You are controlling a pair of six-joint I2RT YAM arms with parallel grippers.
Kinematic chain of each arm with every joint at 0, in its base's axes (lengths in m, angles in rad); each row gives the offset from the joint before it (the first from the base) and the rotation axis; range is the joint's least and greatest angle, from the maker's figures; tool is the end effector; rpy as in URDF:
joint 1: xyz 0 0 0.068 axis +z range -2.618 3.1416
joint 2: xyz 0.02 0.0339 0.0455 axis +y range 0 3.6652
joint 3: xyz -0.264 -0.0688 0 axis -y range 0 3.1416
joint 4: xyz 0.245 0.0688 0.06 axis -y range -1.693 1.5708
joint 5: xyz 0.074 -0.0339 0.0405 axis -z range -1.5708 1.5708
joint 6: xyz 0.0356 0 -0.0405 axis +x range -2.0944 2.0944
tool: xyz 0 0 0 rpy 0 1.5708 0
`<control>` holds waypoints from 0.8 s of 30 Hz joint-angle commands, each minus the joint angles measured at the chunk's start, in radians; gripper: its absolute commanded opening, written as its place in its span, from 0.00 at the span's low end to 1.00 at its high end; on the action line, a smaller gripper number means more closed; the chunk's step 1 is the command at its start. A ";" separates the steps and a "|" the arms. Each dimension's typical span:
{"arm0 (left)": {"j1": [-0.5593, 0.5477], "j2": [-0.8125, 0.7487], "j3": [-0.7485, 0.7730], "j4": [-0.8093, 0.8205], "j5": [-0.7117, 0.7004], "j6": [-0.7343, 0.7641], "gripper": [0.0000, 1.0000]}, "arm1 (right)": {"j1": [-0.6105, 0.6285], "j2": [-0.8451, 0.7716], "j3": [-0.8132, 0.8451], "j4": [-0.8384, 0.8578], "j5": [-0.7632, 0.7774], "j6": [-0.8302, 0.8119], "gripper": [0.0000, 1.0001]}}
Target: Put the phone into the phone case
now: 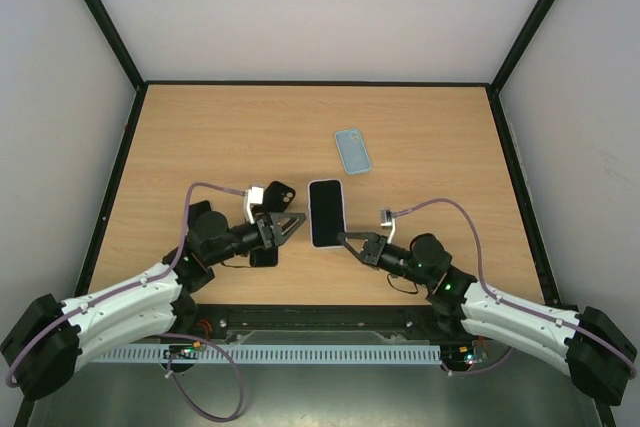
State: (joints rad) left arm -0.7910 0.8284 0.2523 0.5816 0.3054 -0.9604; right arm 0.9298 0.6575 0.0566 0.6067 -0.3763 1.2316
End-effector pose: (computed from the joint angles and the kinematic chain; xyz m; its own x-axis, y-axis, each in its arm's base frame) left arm 0.1243 -0.1409 0.2255 -0.7267 -0.3766 -0.5745 0.5131 0.2586 -0.8185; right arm 0.0817 0.1314 0.1864 -0.9090 0.2483 -0.3347 -0.3244 0.0827 0.9423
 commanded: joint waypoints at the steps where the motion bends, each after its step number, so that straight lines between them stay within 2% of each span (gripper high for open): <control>1: 0.003 0.031 -0.043 0.075 0.042 -0.053 0.72 | -0.001 -0.038 0.028 0.060 0.106 0.013 0.02; 10: 0.002 0.178 -0.044 0.227 0.143 -0.155 0.76 | 0.000 0.015 0.042 0.118 0.150 0.043 0.02; 21: -0.006 0.332 -0.042 0.348 0.171 -0.230 0.66 | -0.002 0.077 0.039 0.173 0.143 0.066 0.02; 24: -0.006 0.365 -0.037 0.371 0.178 -0.244 0.60 | 0.000 0.084 0.044 0.173 0.142 0.062 0.02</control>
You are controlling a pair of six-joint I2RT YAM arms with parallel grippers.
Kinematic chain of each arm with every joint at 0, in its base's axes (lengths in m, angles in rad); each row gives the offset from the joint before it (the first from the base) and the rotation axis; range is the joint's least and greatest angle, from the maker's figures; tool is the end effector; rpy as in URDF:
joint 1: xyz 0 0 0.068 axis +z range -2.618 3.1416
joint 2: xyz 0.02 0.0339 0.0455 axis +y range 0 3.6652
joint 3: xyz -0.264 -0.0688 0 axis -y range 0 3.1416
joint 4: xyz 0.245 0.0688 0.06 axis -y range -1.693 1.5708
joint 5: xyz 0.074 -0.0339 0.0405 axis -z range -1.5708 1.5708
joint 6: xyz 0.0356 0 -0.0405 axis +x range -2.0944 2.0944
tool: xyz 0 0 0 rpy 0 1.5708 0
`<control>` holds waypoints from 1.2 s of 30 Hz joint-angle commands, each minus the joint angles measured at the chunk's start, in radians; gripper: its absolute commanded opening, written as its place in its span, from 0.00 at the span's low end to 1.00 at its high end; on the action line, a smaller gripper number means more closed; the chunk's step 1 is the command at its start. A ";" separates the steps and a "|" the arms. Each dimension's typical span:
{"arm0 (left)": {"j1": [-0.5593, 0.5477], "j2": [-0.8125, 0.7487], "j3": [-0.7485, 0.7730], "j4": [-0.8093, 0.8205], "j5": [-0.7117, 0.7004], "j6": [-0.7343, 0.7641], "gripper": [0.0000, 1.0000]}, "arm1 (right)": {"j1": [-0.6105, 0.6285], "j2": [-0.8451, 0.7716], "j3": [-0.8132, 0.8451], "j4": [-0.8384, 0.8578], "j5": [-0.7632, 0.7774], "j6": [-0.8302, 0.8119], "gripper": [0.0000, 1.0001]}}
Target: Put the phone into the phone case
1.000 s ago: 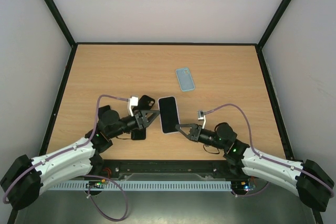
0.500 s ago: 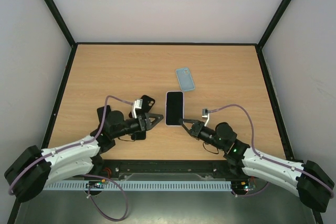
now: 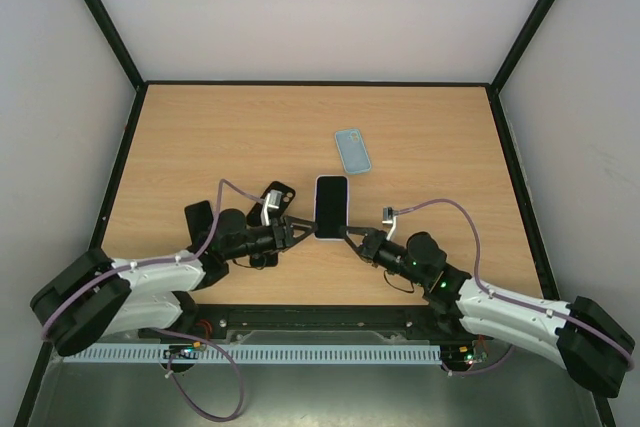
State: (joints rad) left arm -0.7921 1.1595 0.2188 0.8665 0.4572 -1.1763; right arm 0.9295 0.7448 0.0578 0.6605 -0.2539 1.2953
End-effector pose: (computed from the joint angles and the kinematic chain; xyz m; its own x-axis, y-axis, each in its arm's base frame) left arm 0.1384 -0.1626 0.1850 -0.8951 -0.2722 -0.3531 0.3163 0.1705 -0.9332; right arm 0.0896 0.1350 0.1806 -0.8952 0.3578 -0.2655 -0.2366 0.1232 0.9638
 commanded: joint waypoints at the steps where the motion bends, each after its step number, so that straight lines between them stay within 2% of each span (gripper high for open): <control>1: -0.006 0.042 -0.003 0.093 0.027 -0.031 0.57 | -0.001 0.002 0.045 0.118 0.021 -0.003 0.02; 8: -0.006 0.072 0.032 0.027 0.030 0.022 0.24 | -0.001 0.034 0.042 0.097 0.023 -0.017 0.02; 14: -0.006 0.072 0.047 -0.036 0.015 0.067 0.04 | -0.001 0.065 0.026 0.103 0.027 -0.033 0.02; 24: -0.009 0.056 0.157 -0.327 -0.053 0.185 0.03 | -0.001 0.131 0.038 0.042 0.035 -0.084 0.02; 25: -0.009 0.051 0.158 -0.336 -0.056 0.186 0.07 | -0.001 0.137 0.041 0.035 0.035 -0.088 0.02; 29: -0.009 0.019 0.157 -0.388 -0.092 0.204 0.35 | -0.001 0.144 0.075 -0.072 0.076 -0.152 0.02; 33: -0.005 -0.021 0.173 -0.511 -0.174 0.270 0.65 | -0.003 0.138 0.124 -0.219 0.136 -0.210 0.02; 36: 0.008 -0.051 0.196 -0.617 -0.236 0.325 0.81 | -0.004 0.132 0.169 -0.332 0.184 -0.234 0.02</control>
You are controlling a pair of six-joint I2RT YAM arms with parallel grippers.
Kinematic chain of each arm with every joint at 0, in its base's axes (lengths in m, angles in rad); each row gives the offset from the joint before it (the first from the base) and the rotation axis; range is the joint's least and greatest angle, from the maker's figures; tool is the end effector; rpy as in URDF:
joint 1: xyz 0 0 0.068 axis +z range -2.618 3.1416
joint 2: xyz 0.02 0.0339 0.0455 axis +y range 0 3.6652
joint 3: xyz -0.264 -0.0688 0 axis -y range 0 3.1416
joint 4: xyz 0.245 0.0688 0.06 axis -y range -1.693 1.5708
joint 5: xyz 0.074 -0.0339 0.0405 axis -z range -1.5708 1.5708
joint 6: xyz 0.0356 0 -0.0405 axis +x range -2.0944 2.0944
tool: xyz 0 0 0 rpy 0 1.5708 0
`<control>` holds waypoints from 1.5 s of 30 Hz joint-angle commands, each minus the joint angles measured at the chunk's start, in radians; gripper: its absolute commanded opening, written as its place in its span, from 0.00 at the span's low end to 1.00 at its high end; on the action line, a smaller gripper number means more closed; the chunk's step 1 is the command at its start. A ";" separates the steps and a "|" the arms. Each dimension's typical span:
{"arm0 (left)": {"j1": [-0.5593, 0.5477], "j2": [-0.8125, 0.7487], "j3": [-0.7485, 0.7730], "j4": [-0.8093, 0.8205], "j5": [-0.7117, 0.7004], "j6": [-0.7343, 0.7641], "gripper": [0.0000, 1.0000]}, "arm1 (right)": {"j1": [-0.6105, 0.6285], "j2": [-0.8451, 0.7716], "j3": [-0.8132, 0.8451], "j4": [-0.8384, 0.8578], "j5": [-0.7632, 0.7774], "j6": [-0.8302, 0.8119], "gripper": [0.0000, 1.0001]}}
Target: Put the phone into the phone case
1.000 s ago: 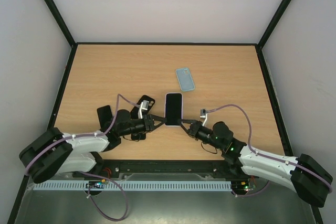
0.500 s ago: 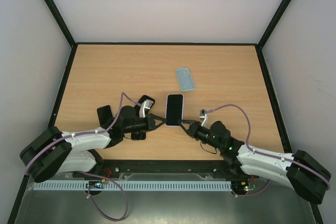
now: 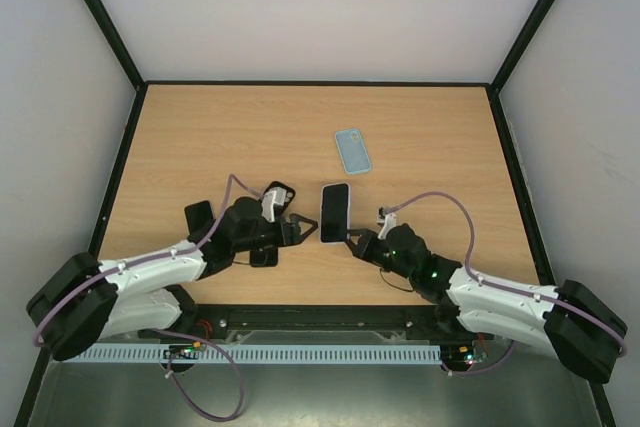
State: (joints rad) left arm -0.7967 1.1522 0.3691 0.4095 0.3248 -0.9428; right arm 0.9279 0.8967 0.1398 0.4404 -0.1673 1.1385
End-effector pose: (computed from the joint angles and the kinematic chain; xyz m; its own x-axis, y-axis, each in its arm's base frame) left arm 0.1519 -0.1717 0.1851 -0.8663 -0.2109 -0.4527 0.3137 0.4756 -0.8218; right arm 0.1021 0.1462 0.1612 -0.8809 0.3174 -0.3511 -0.2010 0.4208 0.8846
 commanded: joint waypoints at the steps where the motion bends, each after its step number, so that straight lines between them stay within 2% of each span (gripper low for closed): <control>1: 0.022 -0.058 0.058 -0.215 -0.129 0.105 0.85 | -0.003 -0.020 0.101 -0.152 0.120 -0.081 0.02; 3: 0.044 -0.076 0.082 -0.296 -0.179 0.137 0.92 | -0.009 -0.021 0.121 -0.208 0.151 -0.096 0.02; 5: 0.073 -0.092 0.105 -0.371 -0.236 0.170 0.94 | -0.020 -0.021 0.141 -0.254 0.167 -0.108 0.02; 12: 0.262 -0.100 0.167 -0.539 -0.323 0.265 0.89 | -0.113 -0.010 0.149 -0.331 0.115 -0.119 0.02; 18: 0.395 -0.010 0.169 -0.538 -0.280 0.311 0.87 | -0.215 0.033 0.164 -0.393 -0.029 -0.122 0.02; 28: 0.407 0.163 0.165 -0.444 -0.208 0.316 0.75 | -0.327 0.107 0.170 -0.465 -0.108 -0.158 0.03; 30: 0.406 0.181 0.162 -0.436 -0.204 0.316 0.72 | -0.336 0.113 0.170 -0.485 -0.091 -0.161 0.08; 31: 0.404 0.186 0.159 -0.432 -0.202 0.317 0.70 | -0.337 0.112 0.170 -0.494 -0.075 -0.161 0.15; 32: 0.403 0.188 0.158 -0.430 -0.202 0.317 0.68 | -0.338 0.109 0.168 -0.502 -0.067 -0.160 0.26; 33: 0.402 0.188 0.157 -0.428 -0.204 0.319 0.65 | -0.339 0.106 0.167 -0.509 -0.061 -0.159 0.32; 40: 0.381 0.187 0.161 -0.452 -0.262 0.336 0.47 | -0.339 0.085 0.169 -0.534 -0.031 -0.155 0.55; 45: 0.358 0.183 0.160 -0.461 -0.283 0.356 0.46 | -0.339 0.019 0.134 -0.504 -0.059 -0.144 0.68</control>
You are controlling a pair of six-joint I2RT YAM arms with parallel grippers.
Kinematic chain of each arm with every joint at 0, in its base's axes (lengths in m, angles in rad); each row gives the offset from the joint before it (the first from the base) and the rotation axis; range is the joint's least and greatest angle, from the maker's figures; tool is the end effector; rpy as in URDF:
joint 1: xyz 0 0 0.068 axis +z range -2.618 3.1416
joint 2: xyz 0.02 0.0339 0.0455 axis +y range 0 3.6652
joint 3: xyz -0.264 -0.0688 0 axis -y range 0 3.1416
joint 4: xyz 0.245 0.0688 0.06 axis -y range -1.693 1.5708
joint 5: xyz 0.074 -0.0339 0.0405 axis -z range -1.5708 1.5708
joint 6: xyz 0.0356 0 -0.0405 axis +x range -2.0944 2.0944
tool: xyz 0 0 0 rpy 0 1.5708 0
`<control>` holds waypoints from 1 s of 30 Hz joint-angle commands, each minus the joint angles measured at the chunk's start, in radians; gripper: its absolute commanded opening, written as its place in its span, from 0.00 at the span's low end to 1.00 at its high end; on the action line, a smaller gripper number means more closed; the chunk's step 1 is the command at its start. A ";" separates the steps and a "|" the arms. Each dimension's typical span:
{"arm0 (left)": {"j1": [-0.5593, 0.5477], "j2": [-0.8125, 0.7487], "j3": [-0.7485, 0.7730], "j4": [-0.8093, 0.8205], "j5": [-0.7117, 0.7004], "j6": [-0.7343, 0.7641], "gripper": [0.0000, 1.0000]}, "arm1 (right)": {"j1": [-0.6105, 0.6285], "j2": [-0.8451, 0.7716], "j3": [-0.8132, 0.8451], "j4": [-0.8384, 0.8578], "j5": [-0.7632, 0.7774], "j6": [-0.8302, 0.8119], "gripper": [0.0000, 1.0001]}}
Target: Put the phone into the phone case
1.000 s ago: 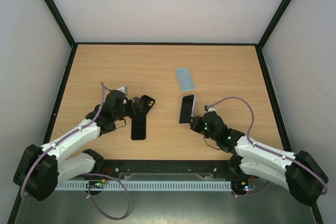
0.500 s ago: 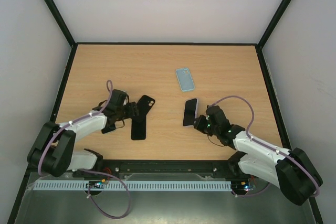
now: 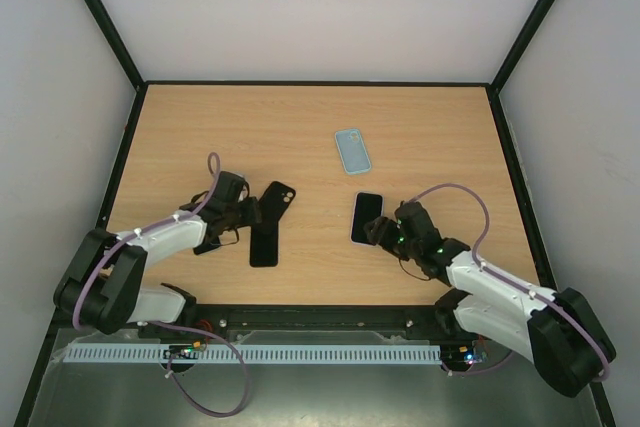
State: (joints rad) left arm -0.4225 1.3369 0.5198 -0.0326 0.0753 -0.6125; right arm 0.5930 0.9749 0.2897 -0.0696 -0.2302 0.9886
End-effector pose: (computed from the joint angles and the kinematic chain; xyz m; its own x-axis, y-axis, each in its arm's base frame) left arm 0.2201 -0.1019 0.1505 -0.8216 -0.2592 -0.5077 -0.0222 0.9045 -0.4258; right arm 0.1436 0.1066 0.1490 -0.8820 0.3863 -0.2699 0.0996 0.7127 0.6944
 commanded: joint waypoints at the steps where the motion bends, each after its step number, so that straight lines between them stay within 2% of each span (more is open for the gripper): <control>1: -0.019 -0.001 0.009 -0.019 -0.038 0.026 0.46 | -0.004 -0.077 -0.023 0.005 0.001 0.007 0.71; 5: -0.032 0.002 0.006 -0.011 -0.037 0.030 0.43 | -0.004 -0.145 -0.035 0.003 -0.009 0.017 0.87; 7: -0.038 0.007 0.005 -0.010 -0.040 0.033 0.41 | -0.004 -0.171 -0.031 -0.007 -0.019 0.012 0.90; 18: -0.095 0.021 -0.015 0.039 -0.048 0.024 0.26 | -0.004 -0.255 -0.019 -0.039 -0.068 -0.005 0.91; 24: -0.168 0.027 -0.008 0.063 -0.052 0.002 0.17 | -0.004 -0.302 -0.030 -0.044 -0.076 -0.005 0.91; 30: -0.234 0.050 0.004 0.083 -0.064 -0.034 0.04 | -0.004 -0.338 -0.026 -0.051 -0.064 -0.001 0.91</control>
State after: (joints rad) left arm -0.6209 1.3632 0.5140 0.0250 0.0288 -0.6228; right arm 0.5930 0.6605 0.2699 -0.0944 -0.2974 0.9939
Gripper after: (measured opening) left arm 0.072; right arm 0.911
